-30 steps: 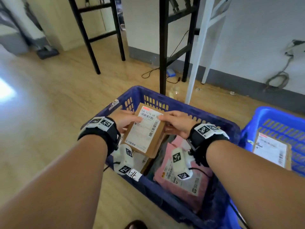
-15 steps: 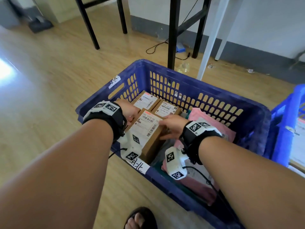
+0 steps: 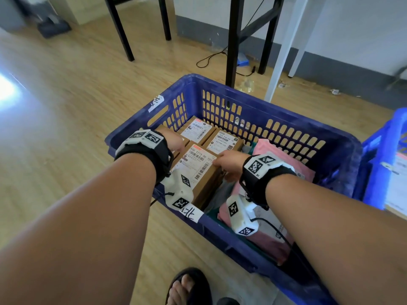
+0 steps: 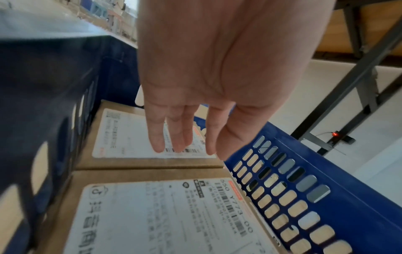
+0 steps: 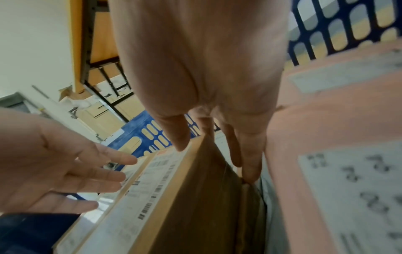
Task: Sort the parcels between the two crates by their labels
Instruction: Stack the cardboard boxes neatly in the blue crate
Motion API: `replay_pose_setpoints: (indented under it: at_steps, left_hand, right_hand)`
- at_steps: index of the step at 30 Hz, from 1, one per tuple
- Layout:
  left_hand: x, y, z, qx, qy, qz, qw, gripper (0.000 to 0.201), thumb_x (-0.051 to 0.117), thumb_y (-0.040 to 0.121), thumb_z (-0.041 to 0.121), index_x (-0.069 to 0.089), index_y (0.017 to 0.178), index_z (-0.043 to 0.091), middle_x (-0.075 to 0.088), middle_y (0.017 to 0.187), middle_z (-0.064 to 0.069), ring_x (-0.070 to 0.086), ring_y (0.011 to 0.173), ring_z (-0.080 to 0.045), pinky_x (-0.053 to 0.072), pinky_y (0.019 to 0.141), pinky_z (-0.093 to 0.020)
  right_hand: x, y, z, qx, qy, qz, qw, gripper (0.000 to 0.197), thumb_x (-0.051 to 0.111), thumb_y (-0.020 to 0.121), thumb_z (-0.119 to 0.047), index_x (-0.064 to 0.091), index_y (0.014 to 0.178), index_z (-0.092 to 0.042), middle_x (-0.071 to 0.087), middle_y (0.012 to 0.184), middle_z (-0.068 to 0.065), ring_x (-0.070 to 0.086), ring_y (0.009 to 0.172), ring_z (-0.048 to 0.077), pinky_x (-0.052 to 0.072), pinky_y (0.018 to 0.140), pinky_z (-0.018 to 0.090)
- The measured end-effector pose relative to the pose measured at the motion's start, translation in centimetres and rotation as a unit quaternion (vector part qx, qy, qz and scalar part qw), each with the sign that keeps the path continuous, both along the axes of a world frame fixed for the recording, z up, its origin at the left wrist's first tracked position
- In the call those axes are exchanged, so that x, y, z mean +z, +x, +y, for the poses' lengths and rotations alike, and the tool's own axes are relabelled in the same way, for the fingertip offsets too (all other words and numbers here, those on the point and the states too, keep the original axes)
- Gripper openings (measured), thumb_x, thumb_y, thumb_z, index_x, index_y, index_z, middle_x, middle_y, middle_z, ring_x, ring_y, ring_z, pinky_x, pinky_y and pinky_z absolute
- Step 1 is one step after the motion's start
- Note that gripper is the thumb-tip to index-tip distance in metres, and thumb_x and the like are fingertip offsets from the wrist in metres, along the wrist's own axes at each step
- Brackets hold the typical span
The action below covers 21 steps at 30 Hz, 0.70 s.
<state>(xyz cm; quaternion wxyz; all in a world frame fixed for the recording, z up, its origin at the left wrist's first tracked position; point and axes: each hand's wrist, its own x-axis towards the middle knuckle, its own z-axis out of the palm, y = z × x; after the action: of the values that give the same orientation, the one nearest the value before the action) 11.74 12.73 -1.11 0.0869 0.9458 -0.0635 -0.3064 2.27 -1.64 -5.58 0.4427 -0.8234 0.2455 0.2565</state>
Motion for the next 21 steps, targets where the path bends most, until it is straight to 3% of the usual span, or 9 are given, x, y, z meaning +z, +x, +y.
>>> replay_pose_setpoints:
  at_steps: [2,5,7,9,11,15,17,21]
  left_hand:
    - [1.1,-0.9,-0.6,-0.016,0.017,-0.008,1.0,0.042,0.063,0.085,0.02,0.055,0.126,0.01,0.059,0.12,-0.011,0.059,0.108,-0.027,0.054,0.092,-0.039]
    - [3.3,-2.9,-1.3,-0.085,0.023,-0.005,0.996,0.056,0.06,0.093,0.024,0.039,0.144,0.016,0.04,0.147,-0.008,0.043,0.131,-0.028,0.042,0.106,-0.041]
    - [5.0,-4.3,-1.9,-0.098,0.004,0.001,0.995,0.064,0.063,0.091,0.023,0.033,0.148,0.02,0.032,0.153,-0.005,0.037,0.136,-0.027,0.039,0.108,-0.039]
    - [7.0,-5.5,-3.0,-0.134,0.005,-0.034,0.99,0.064,0.063,0.092,0.022,0.032,0.148,0.016,0.037,0.15,-0.006,0.04,0.134,-0.025,0.041,0.103,-0.035]
    - [9.3,-7.0,-4.7,-0.174,0.001,-0.074,0.982,0.057,0.06,0.093,0.02,0.039,0.144,0.011,0.049,0.134,-0.007,0.048,0.123,-0.023,0.045,0.091,-0.029]
    - [12.8,-10.5,-8.3,-0.228,-0.013,-0.114,0.967,0.046,0.06,0.091,0.02,0.051,0.135,0.011,0.055,0.133,-0.008,0.054,0.119,-0.024,0.044,0.096,-0.033]
    - [14.0,-12.5,-10.5,-0.261,-0.02,-0.118,0.958,0.044,0.06,0.091,0.021,0.052,0.134,0.009,0.056,0.131,-0.01,0.055,0.118,-0.025,0.046,0.098,-0.034]
    - [15.8,-17.3,-14.7,-0.311,-0.042,-0.122,0.942,0.043,0.059,0.092,0.018,0.052,0.133,0.008,0.055,0.133,-0.013,0.055,0.105,-0.022,0.045,0.086,-0.031]
  right_hand:
    - [1.8,-0.4,-0.6,0.028,-0.066,-0.029,0.997,0.039,0.049,0.097,-0.027,0.052,0.13,-0.006,0.057,0.127,0.014,0.059,0.091,0.02,0.048,0.074,0.028]
    - [4.7,-1.7,-1.5,0.068,-0.149,-0.094,0.982,0.036,0.053,0.095,-0.026,0.055,0.129,-0.012,0.058,0.128,0.008,0.06,0.108,0.021,0.047,0.082,0.03]
    - [6.4,-2.8,-2.3,0.095,-0.194,-0.114,0.97,0.038,0.057,0.092,-0.024,0.054,0.13,-0.016,0.059,0.124,0.005,0.061,0.105,0.02,0.048,0.081,0.03]
    - [8.3,-4.2,-3.4,0.116,-0.231,-0.131,0.957,0.038,0.061,0.089,-0.024,0.054,0.126,-0.018,0.061,0.116,0.001,0.061,0.101,0.02,0.05,0.08,0.031]
    - [10.5,-6.2,-4.8,0.132,-0.272,-0.142,0.943,0.033,0.064,0.087,-0.029,0.056,0.116,-0.017,0.061,0.108,0.0,0.06,0.101,0.022,0.048,0.077,0.032]
    - [14.2,-10.8,-7.8,0.124,-0.331,-0.143,0.924,0.037,0.064,0.086,-0.025,0.057,0.121,-0.015,0.059,0.121,0.005,0.056,0.111,0.026,0.048,0.089,0.033]
    - [15.9,-13.5,-9.4,0.104,-0.337,-0.145,0.924,0.036,0.063,0.087,-0.024,0.06,0.12,-0.012,0.061,0.122,0.009,0.057,0.111,0.028,0.047,0.089,0.031]
    - [17.6,-19.1,-12.8,0.062,-0.373,-0.135,0.916,0.037,0.06,0.087,-0.021,0.058,0.123,-0.01,0.06,0.125,0.013,0.054,0.116,0.029,0.044,0.09,0.031]
